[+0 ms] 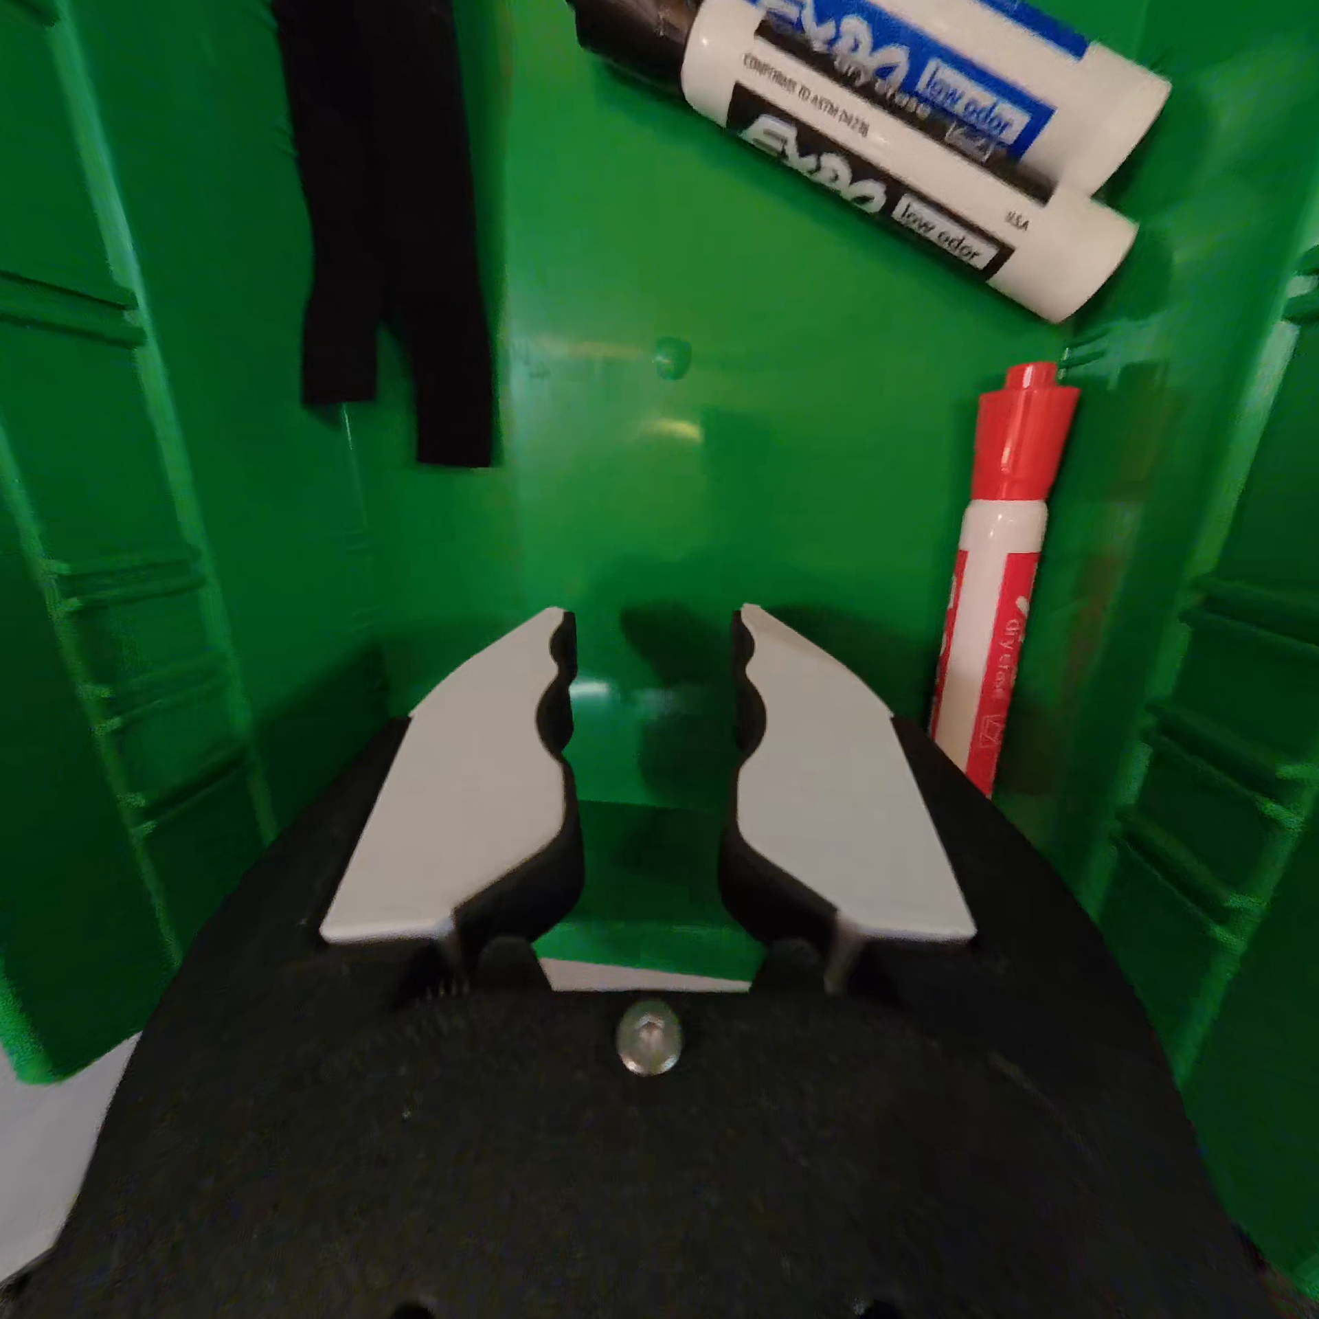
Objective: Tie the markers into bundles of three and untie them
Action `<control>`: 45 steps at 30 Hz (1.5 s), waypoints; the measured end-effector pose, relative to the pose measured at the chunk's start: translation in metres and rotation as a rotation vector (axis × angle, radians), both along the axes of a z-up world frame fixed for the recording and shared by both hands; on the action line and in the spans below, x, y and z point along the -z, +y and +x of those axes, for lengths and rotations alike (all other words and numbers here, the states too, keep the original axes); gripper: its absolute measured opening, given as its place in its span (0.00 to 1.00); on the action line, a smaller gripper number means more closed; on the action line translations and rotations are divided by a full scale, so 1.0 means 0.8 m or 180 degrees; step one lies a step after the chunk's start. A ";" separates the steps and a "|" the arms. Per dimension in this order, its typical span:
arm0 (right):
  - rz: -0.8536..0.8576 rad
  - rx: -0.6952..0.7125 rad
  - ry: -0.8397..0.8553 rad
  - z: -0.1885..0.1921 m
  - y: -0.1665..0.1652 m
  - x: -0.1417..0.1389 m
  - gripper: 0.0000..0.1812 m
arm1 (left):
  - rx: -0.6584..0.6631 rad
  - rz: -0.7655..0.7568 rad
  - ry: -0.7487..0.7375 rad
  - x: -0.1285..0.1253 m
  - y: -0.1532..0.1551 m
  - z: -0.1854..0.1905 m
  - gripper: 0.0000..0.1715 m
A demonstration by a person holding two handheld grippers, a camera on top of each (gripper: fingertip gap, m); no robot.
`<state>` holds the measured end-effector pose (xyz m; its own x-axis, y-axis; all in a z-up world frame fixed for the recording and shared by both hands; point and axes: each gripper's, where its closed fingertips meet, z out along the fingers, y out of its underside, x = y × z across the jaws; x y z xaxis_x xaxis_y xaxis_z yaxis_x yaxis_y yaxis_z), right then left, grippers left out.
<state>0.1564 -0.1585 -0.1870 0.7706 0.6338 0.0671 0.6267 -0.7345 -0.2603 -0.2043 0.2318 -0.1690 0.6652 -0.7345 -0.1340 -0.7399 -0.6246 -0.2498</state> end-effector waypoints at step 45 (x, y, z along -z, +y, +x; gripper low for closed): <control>-0.0004 -0.0033 -0.0071 -0.002 -0.001 0.000 0.08 | 0.0312 -0.0493 -0.0235 0.014 -0.027 0.011 0.14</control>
<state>0.1550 -0.1591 -0.1869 0.7622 0.6419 0.0835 0.6401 -0.7281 -0.2452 -0.1958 0.2104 -0.1799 0.5933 -0.8043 0.0322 -0.7824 -0.5856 -0.2120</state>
